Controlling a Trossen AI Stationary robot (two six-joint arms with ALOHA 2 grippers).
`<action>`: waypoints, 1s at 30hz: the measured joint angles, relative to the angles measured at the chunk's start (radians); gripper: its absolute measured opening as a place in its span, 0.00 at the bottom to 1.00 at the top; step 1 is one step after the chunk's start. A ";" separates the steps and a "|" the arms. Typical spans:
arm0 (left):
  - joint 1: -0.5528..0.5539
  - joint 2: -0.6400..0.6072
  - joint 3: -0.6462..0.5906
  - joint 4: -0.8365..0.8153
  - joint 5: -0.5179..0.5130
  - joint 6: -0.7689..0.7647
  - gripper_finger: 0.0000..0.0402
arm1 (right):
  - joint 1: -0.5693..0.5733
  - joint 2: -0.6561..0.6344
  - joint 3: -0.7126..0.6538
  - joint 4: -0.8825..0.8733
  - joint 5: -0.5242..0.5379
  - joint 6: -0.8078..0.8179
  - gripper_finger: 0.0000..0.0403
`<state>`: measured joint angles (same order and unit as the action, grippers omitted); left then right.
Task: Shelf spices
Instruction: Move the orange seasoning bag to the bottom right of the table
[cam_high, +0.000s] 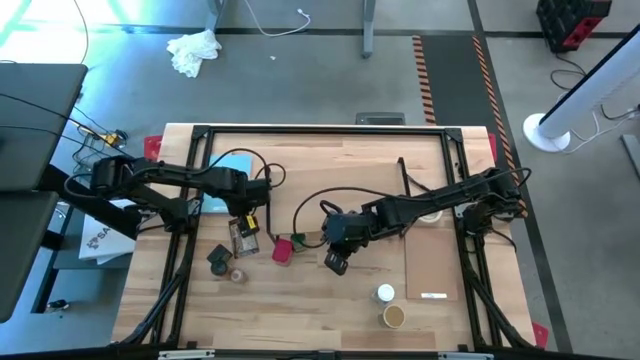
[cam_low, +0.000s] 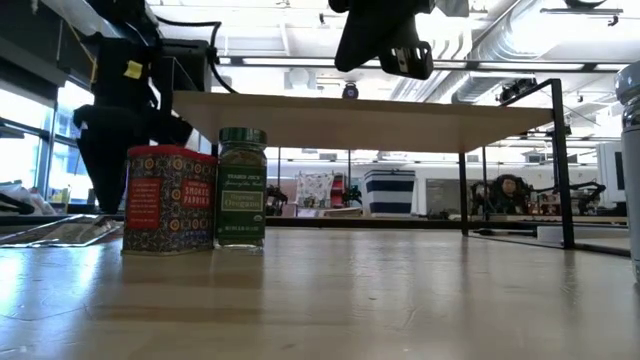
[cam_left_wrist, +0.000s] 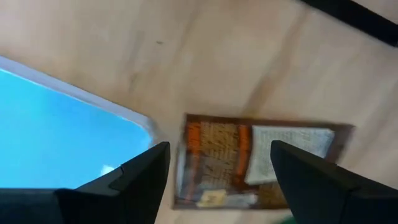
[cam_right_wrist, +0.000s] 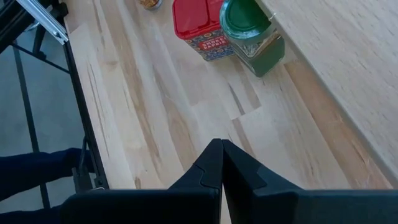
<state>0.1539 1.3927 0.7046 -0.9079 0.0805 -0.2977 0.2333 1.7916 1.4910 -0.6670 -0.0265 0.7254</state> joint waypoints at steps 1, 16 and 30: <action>-0.001 -0.013 0.006 -0.013 0.011 -0.005 0.69 | 0.000 0.000 0.000 0.000 0.000 0.000 0.00; 0.015 -0.287 0.069 -0.253 -0.168 -0.118 0.69 | -0.006 0.000 0.000 0.001 0.000 -0.027 0.00; 0.065 -0.167 -0.123 -0.078 0.016 -0.182 0.69 | -0.006 0.000 0.000 0.021 0.000 -0.027 0.00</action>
<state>0.2193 1.2253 0.5817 -0.9859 0.0960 -0.4799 0.2268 1.7920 1.4910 -0.6463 -0.0261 0.6987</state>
